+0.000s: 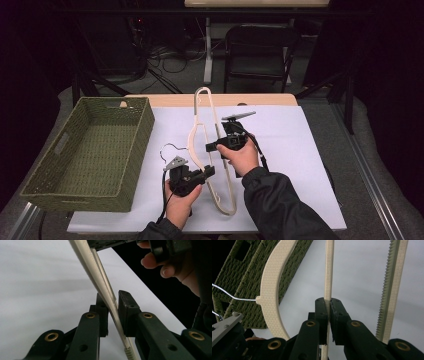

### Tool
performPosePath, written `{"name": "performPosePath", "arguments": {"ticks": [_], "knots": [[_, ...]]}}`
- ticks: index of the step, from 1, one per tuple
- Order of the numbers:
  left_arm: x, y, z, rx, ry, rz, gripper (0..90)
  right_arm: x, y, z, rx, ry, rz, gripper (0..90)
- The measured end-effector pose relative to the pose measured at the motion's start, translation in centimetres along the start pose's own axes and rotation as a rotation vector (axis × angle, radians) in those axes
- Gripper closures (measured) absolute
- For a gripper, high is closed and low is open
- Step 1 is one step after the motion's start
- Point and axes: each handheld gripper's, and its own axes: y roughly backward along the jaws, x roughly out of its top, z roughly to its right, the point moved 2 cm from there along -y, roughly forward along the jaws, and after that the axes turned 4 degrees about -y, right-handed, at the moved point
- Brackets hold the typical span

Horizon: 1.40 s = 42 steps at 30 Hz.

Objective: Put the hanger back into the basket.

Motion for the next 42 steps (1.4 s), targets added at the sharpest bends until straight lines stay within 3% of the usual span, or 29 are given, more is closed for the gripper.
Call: {"name": "performPosePath", "arguments": {"ticks": [10,18,24,36,42], "knots": [[0.2,0.1,-0.2,-0.008,0.05,0.006,81.3,0.1,0.2,0.1,0.0,-0.003,0.009,84.5],[0.3,0.1,-0.5,-0.036,0.127,0.026,83.7,0.2,0.4,0.1,0.002,-0.015,0.024,84.0],[0.5,0.2,-0.7,-0.062,0.218,0.02,85.6,0.2,0.5,0.1,-0.003,-0.003,0.025,83.7],[0.9,0.3,-0.7,-0.062,0.24,0.017,86.9,0.2,0.9,-0.1,-0.014,0.024,0.039,81.7],[1.1,0.6,-1.3,-0.052,0.25,0.01,86.9,0.2,1.1,-0.1,-0.003,0.03,0.044,74.1]]}}
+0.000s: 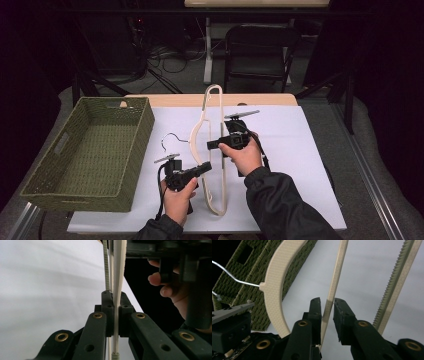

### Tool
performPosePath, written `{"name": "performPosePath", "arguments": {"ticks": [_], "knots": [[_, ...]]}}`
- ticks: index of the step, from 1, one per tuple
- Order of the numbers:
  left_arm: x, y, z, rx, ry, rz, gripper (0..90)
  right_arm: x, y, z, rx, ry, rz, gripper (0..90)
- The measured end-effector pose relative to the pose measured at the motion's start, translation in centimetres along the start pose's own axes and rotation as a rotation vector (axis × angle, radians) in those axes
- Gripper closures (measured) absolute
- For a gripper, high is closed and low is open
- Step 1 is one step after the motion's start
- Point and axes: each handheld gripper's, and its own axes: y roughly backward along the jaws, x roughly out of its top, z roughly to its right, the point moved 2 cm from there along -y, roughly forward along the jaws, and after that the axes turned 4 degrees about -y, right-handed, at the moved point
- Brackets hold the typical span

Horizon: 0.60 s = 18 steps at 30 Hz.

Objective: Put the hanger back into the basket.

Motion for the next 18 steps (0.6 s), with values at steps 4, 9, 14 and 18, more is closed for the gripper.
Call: {"name": "performPosePath", "arguments": {"ticks": [4,9,14,18], "knots": [[0.3,0.3,-0.1,0.012,-0.005,-0.005,87.0,0.0,0.3,0.0,0.006,0.004,0.009,71.1],[1.1,0.9,-0.2,0.018,-0.006,0.003,87.0,0.0,0.8,0.0,0.019,0.006,0.013,67.2],[1.9,1.5,-0.2,0.024,-0.01,0.011,87.0,-0.1,1.4,0.0,0.02,0.015,0.017,63.6],[2.5,1.9,-0.3,0.029,-0.012,0.005,87.0,-0.3,1.6,0.2,0.009,0.024,0.015,61.1]]}}
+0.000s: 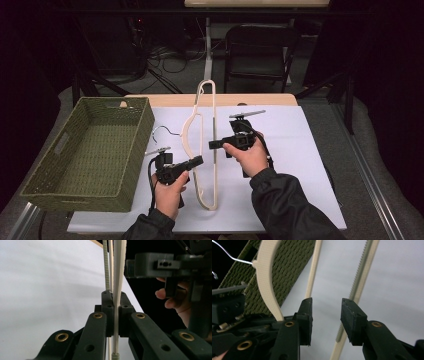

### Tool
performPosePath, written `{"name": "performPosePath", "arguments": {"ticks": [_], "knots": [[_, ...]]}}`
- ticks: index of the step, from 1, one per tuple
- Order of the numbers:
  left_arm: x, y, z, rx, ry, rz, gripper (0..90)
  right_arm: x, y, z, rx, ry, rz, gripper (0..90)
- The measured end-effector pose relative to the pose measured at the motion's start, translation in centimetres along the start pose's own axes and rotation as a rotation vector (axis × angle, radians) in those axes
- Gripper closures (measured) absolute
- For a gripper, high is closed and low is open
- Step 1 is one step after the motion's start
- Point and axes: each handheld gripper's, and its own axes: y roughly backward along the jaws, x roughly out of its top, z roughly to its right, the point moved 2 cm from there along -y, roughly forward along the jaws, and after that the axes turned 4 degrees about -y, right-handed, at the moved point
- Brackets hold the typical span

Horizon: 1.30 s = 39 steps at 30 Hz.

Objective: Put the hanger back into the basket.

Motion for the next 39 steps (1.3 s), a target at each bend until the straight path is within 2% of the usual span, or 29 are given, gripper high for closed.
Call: {"name": "performPosePath", "arguments": {"ticks": [15,18,24,28,34,37,39], "knots": [[2.3,1.6,-0.8,0.027,-0.001,-0.029,87.0,-1.5,0.5,1.9,-0.062,0.01,-0.014,58.0],[2.7,2.3,-0.8,0.041,-0.007,-0.054,87.0,-2.0,0.8,2.6,-0.094,0.02,-0.016,57.5],[3.7,3.5,-0.8,0.072,-0.017,-0.101,87.0,-3.2,1.3,3.8,-0.099,0.001,-0.026,57.1],[4.2,4.2,-0.8,0.104,-0.053,-0.147,87.0,-3.9,1.5,4.3,-0.107,-0.007,-0.031,56.0],[4.6,5.1,-0.8,0.136,-0.069,-0.215,87.0,-4.6,1.9,5.0,-0.123,0.006,-0.038,53.2],[4.7,5.6,-0.7,0.148,-0.078,-0.228,87.0,-5.0,2.1,5.3,-0.136,0.007,-0.039,50.3],[4.9,5.9,-0.6,0.156,-0.094,-0.237,87.0,-5.4,2.3,5.7,-0.148,0.025,-0.032,49.1]]}}
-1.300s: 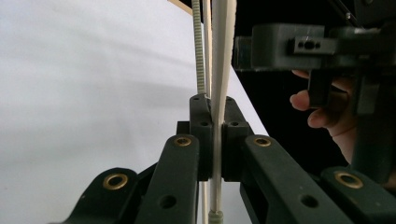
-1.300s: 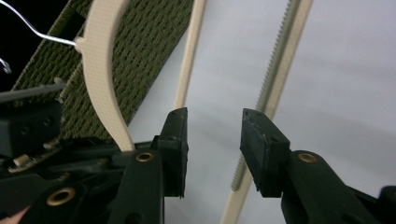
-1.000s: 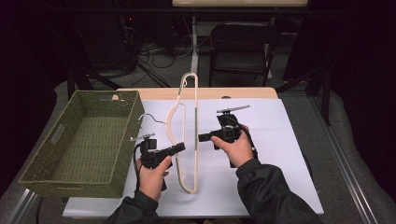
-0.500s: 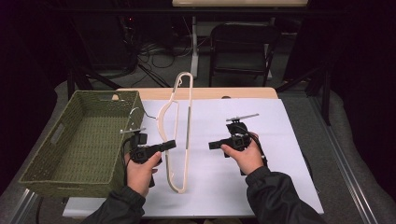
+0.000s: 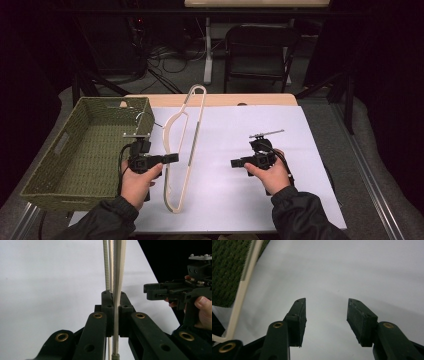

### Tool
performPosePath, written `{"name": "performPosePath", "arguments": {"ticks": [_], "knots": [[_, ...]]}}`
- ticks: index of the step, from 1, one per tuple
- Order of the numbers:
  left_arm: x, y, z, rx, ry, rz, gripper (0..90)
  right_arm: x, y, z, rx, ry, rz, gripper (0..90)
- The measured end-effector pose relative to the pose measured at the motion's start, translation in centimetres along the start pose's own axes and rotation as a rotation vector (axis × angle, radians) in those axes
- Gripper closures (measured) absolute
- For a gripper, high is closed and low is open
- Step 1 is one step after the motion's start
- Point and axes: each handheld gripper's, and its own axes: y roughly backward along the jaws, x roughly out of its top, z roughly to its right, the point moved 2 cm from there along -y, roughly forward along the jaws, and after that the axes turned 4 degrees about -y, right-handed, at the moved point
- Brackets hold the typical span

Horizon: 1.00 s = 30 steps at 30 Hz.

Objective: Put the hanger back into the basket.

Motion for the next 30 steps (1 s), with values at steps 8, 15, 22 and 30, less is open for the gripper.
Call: {"name": "performPosePath", "arguments": {"ticks": [8,15,22,30], "knots": [[0.8,1.4,0.0,0.042,-0.038,-0.011,87.0,-1.4,0.3,1.5,-0.029,0.004,0.018,44.3],[1.4,1.8,0.6,0.079,-0.093,-0.042,87.0,-2.2,0.9,2.3,-0.028,0.001,0.052,44.1],[2.2,2.2,1.3,0.122,-0.148,-0.09,87.0,-2.9,1.2,2.9,-0.027,-0.012,0.075,44.1],[3.4,3.3,2.2,0.144,-0.206,-0.132,87.1,-3.6,1.1,3.5,-0.032,-0.019,0.087,44.1]]}}
